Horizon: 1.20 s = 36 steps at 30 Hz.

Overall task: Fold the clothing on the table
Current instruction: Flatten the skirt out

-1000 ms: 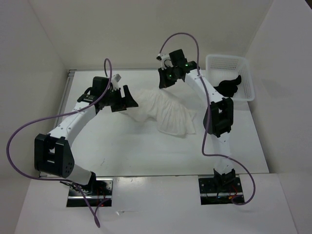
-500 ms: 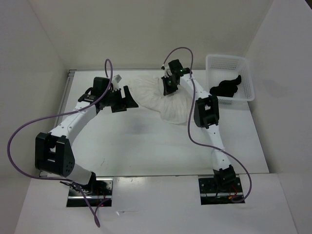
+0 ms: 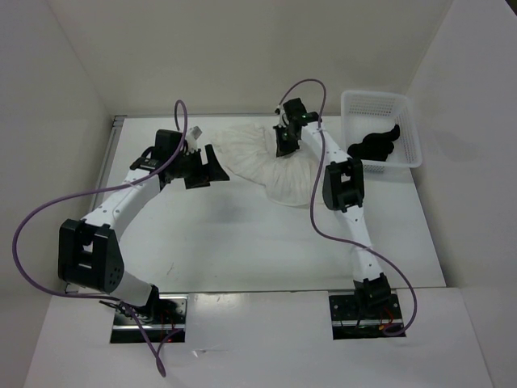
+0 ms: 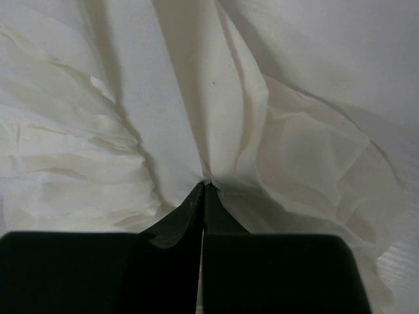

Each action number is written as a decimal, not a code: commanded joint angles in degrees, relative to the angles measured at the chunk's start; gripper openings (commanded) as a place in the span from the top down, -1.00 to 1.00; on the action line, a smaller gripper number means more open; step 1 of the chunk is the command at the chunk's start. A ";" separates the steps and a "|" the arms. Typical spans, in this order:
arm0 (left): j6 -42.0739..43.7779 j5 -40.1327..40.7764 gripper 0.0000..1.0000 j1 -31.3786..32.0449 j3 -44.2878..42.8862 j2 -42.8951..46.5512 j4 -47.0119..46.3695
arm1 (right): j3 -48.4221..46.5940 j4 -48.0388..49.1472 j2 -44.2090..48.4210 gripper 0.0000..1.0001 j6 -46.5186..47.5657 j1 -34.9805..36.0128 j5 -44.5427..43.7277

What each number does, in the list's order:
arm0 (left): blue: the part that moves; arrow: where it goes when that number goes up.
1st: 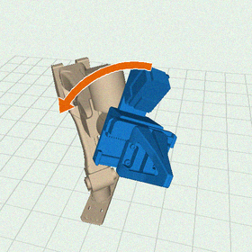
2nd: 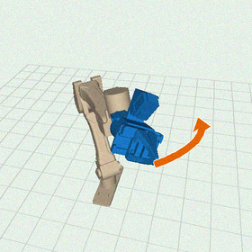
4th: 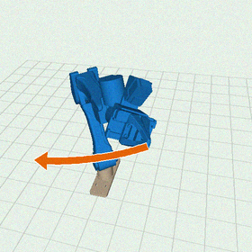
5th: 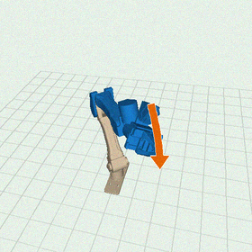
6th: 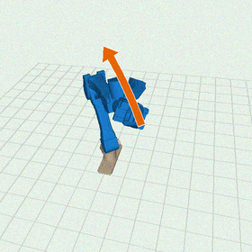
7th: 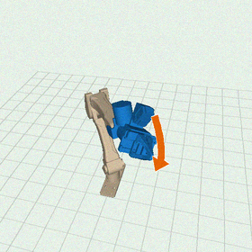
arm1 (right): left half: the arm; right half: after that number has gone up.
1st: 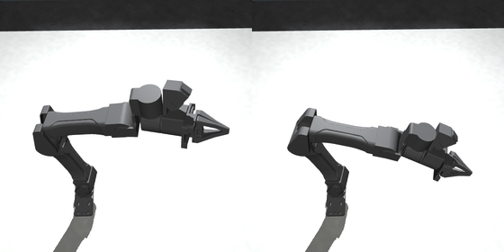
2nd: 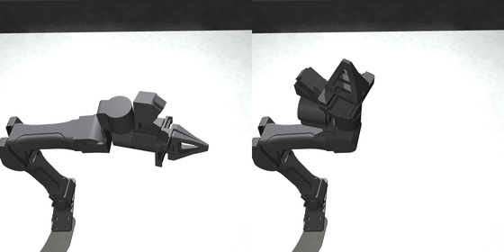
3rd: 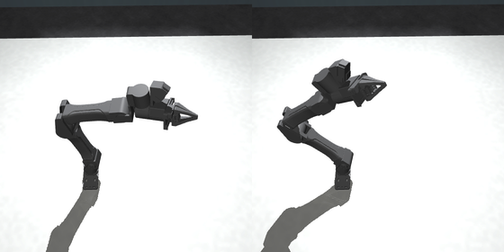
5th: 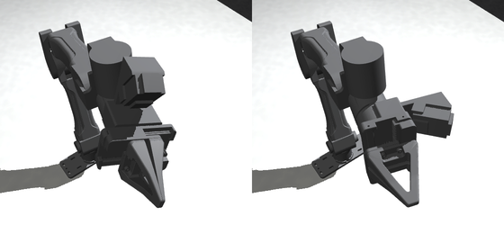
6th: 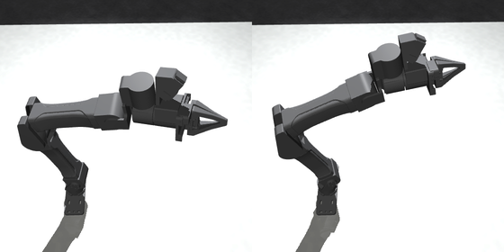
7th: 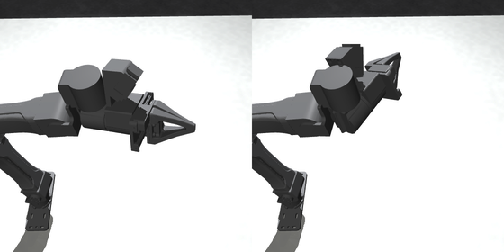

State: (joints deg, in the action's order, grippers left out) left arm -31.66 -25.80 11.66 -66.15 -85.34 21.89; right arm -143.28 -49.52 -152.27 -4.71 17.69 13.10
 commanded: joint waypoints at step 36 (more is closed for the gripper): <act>2.03 -3.13 -0.76 -2.88 4.36 5.27 -2.99 | 47.31 6.28 50.94 0.33 -11.99 23.79 -16.00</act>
State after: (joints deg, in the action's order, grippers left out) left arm -31.48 -27.90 8.23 -62.33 -81.76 20.80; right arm -95.94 -42.06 -97.97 -16.71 40.40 2.50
